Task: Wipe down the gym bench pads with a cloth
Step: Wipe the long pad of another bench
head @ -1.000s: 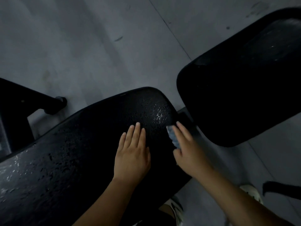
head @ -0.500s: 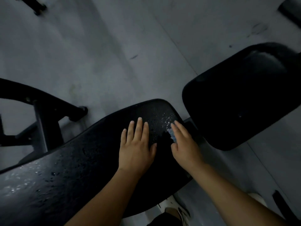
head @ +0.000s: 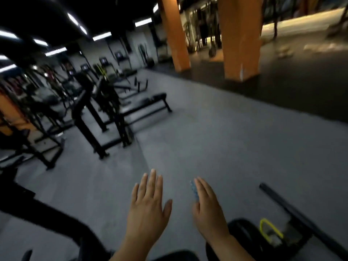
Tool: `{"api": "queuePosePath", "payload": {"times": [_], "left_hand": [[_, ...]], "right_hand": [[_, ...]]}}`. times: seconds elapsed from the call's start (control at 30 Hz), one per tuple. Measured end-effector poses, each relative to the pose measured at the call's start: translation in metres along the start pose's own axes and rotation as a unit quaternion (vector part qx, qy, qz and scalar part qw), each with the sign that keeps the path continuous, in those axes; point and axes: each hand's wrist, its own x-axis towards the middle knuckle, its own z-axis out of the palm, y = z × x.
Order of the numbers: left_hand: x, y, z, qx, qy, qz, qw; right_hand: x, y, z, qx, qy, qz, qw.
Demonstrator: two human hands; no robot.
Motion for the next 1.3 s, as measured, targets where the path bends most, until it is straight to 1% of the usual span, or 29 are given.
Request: {"api": "queuePosePath", "payload": {"times": [0.1,0.17,0.33,0.47,0.57,0.67,0.77,0.9,1.03,1.13,1.3], "left_hand": [[0.030,0.011,-0.078,-0.016,0.069,0.000,0.997],[0.044,0.018,-0.116,-0.028,0.105,0.011,0.994],[0.065,0.023,-0.171,-0.080,0.178,0.054,0.979],[0.079,0.026,-0.201,-0.126,0.220,0.092,0.963],[0.091,0.037,-0.226,-0.161,0.242,0.127,0.948],[0.103,0.053,-0.248,-0.188,0.259,0.160,0.934],[0.111,0.077,-0.269,-0.228,0.278,0.176,0.916],[0.112,0.132,-0.298,-0.272,0.288,0.211,0.894],[0.103,0.208,-0.330,-0.303,0.300,0.253,0.869],[0.091,0.282,-0.359,-0.333,0.306,0.282,0.846],[0.054,0.431,-0.414,-0.371,0.311,0.338,0.807]], "right_hand": [[0.022,-0.061,-0.072,-0.024,0.056,-0.054,0.997],[0.029,-0.095,-0.109,-0.045,0.089,-0.090,0.991],[0.028,-0.157,-0.173,-0.123,0.170,-0.161,0.964],[0.020,-0.187,-0.207,-0.209,0.200,-0.172,0.942],[0.011,-0.206,-0.229,-0.263,0.229,-0.165,0.923],[0.001,-0.220,-0.254,-0.310,0.268,-0.165,0.897],[-0.012,-0.230,-0.291,-0.361,0.282,-0.170,0.873],[-0.039,-0.225,-0.356,-0.438,0.306,-0.163,0.829],[-0.079,-0.204,-0.433,-0.484,0.338,-0.137,0.795],[-0.120,-0.179,-0.496,-0.521,0.357,-0.110,0.767],[-0.200,-0.122,-0.606,-0.560,0.381,-0.052,0.734]]}}
